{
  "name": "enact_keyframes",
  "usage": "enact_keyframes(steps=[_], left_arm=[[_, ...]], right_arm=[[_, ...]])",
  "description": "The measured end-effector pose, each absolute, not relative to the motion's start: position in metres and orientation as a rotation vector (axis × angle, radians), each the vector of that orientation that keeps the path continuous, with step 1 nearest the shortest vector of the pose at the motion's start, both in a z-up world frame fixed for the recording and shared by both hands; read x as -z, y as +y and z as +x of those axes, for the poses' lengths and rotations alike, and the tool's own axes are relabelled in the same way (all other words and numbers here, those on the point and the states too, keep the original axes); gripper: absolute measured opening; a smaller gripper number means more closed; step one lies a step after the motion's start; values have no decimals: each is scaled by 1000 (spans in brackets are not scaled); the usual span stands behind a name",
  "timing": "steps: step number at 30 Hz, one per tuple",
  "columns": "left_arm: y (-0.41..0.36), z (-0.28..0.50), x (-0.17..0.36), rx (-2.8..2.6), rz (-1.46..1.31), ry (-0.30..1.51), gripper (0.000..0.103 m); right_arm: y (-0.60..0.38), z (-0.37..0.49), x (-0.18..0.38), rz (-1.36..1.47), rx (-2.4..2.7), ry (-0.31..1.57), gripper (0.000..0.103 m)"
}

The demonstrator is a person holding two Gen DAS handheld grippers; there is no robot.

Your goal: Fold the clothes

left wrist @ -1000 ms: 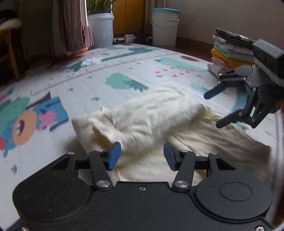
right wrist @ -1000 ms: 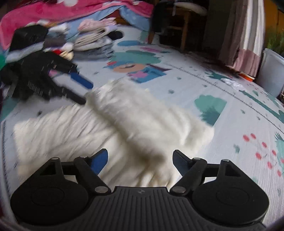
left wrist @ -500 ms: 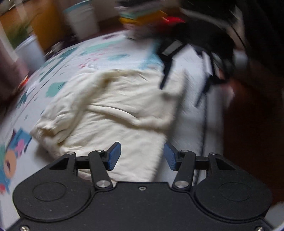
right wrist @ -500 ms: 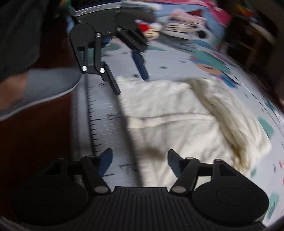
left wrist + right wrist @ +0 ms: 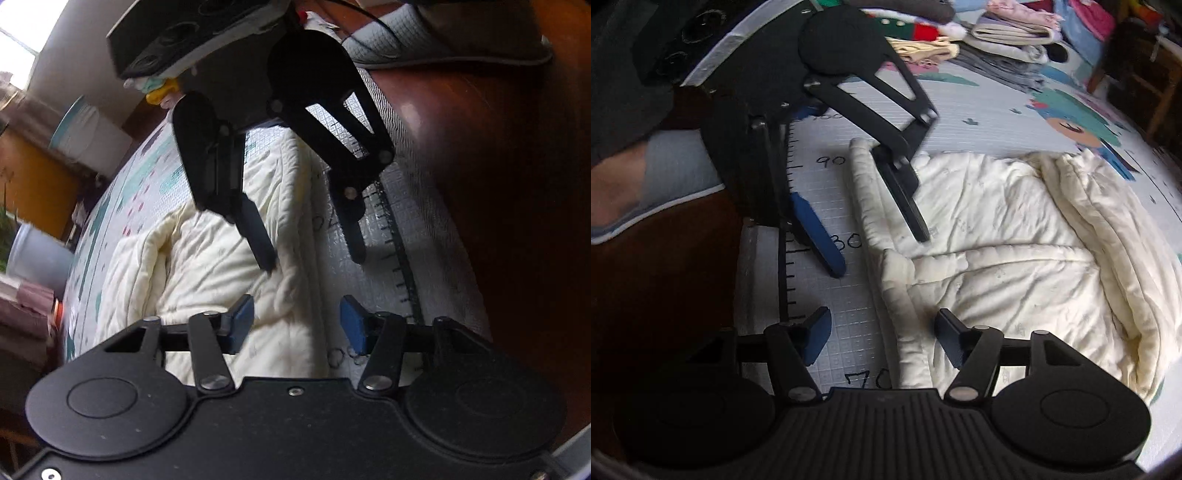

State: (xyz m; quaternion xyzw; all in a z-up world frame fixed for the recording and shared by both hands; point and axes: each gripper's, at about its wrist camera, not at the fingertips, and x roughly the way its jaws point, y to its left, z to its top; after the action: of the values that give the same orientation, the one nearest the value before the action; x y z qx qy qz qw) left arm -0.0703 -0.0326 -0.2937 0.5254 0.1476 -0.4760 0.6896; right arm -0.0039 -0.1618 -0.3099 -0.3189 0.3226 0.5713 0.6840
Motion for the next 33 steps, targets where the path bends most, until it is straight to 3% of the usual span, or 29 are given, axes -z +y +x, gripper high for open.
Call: enact_keyframes(steps=[9, 10, 11, 12, 21, 27, 30, 32, 33], left_arm=[[-40, -56, 297, 1133, 1344, 273, 43], [-39, -52, 295, 1133, 1321, 294, 40], [-39, -48, 295, 1126, 1317, 308, 22], [-39, -45, 295, 1112, 1326, 315, 17], [-28, 19, 253, 1127, 919, 580, 15], [-10, 70, 232, 1126, 623, 719, 15], [-2, 85, 229, 1115, 535, 752, 15], [6, 77, 229, 1100, 526, 750, 15], [5, 72, 228, 1084, 552, 725, 17]], right_arm=[[-167, -4, 312, -674, -1295, 734, 65], [-168, -3, 311, -671, -1296, 737, 66], [-168, -4, 310, -670, -1295, 738, 66], [-168, -5, 310, -671, -1293, 739, 66], [-163, -7, 306, -727, -1302, 746, 73], [-161, -19, 302, -900, -1145, 528, 63], [-162, -28, 305, -1003, -1122, 412, 43], [-165, -27, 302, -988, -1132, 407, 23], [-168, -24, 299, -957, -1143, 430, 22]])
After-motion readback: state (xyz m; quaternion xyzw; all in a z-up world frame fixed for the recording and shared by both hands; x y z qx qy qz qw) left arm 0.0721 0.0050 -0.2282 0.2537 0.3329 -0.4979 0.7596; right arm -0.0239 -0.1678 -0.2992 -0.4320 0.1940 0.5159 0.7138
